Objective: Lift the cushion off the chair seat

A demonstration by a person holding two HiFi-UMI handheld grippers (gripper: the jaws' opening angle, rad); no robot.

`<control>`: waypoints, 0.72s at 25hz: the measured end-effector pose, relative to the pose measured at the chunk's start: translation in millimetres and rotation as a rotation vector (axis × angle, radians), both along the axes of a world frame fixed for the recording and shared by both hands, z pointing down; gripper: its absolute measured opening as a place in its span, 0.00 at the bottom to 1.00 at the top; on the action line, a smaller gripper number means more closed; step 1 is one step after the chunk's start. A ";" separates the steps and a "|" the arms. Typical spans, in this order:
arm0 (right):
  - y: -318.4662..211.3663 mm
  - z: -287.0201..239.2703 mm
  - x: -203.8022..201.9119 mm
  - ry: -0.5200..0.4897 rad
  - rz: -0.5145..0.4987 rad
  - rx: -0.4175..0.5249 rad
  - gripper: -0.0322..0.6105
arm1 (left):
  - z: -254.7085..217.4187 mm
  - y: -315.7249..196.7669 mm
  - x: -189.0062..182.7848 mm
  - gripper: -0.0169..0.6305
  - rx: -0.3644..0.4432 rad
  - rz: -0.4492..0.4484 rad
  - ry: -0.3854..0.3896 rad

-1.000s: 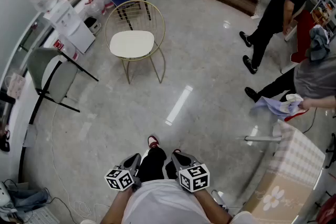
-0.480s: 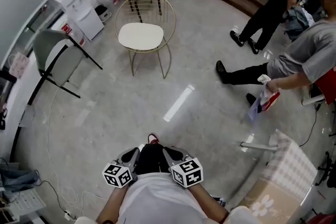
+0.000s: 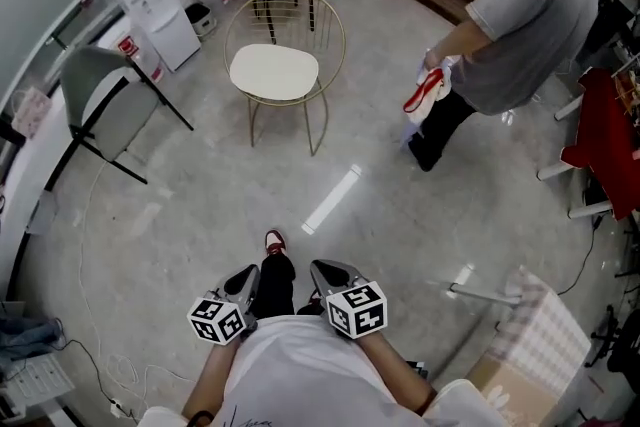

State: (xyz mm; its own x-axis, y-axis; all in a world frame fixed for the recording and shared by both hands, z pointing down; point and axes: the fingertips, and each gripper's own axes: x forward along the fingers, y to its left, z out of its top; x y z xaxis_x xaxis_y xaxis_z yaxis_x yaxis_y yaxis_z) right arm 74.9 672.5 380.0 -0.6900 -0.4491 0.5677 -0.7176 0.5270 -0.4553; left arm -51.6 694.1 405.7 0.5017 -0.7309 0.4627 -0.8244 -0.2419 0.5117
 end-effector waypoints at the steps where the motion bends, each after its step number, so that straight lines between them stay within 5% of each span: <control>1: -11.2 -1.3 -3.2 0.010 0.000 0.006 0.06 | 0.0 -12.4 -5.1 0.03 0.002 -0.002 0.006; 18: -184.8 -18.4 -109.9 0.087 0.018 0.043 0.07 | -12.3 -191.3 -125.6 0.03 0.028 0.000 0.080</control>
